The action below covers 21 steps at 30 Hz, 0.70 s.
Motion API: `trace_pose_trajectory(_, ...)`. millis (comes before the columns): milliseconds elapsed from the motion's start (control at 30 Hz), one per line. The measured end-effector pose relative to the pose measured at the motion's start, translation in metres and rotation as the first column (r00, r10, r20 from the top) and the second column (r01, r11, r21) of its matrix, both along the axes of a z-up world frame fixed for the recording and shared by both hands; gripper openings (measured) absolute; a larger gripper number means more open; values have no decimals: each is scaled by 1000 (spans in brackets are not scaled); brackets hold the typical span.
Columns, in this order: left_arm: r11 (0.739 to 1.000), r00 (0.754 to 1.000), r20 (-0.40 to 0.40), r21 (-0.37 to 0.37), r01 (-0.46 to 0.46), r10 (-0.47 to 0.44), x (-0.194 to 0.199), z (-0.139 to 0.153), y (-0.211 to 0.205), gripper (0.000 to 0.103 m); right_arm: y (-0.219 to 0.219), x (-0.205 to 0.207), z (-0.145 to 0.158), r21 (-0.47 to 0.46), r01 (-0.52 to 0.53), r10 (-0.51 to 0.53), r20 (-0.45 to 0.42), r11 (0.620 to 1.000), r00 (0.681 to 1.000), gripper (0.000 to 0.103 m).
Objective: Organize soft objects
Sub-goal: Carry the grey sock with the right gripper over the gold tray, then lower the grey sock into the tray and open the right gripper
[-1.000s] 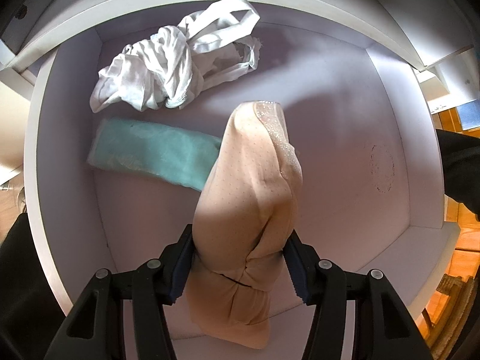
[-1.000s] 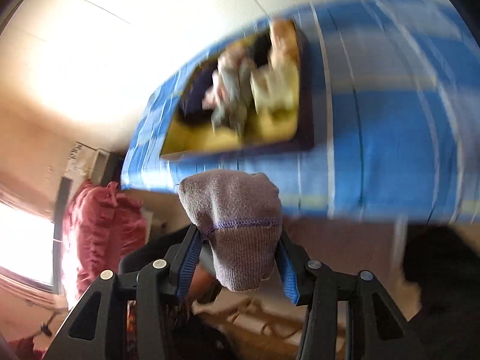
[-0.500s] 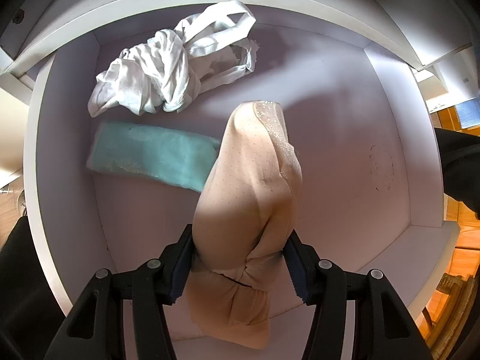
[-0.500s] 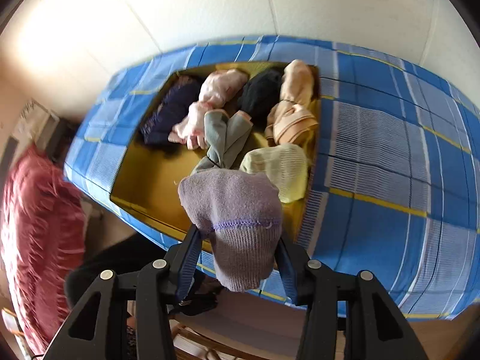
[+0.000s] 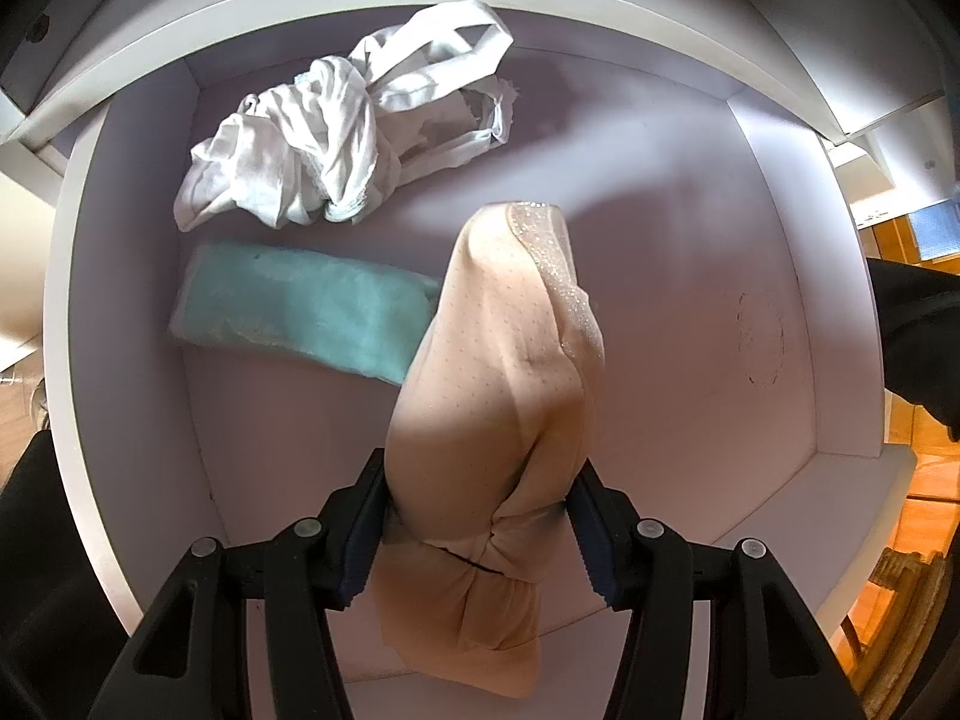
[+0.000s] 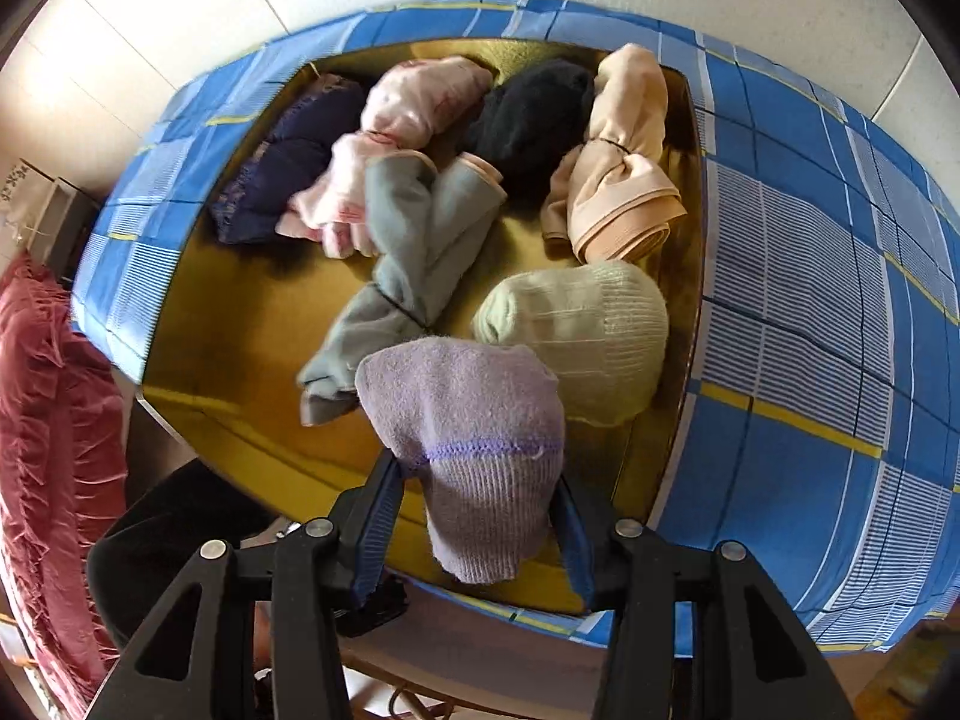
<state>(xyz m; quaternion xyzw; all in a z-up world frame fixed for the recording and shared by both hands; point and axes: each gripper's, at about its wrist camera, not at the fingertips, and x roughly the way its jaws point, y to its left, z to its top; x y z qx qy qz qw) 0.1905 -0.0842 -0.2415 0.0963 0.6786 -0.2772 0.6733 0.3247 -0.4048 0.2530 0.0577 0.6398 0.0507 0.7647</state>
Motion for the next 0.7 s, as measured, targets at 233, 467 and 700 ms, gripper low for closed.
trace_pose_trajectory(233, 1000, 1000, -3, 0, 0, 0, 0, -1, -1, 57, 13, 8, -7, -136, -52, 52, -2, 989, 999, 48)
trace_pose_trajectory(467, 1000, 1000, -3, 0, 1, -1, 0, 0, -1, 57, 12, 3, -12, -109, -48, 40, -77, 993, 996, 52)
trace_pose_trajectory(700, 1000, 1000, -3, 0, 1, -1, 1, 0, -1, 57, -6, 2, 11, -87, 5, -8, -30, 996, 1000, 52)
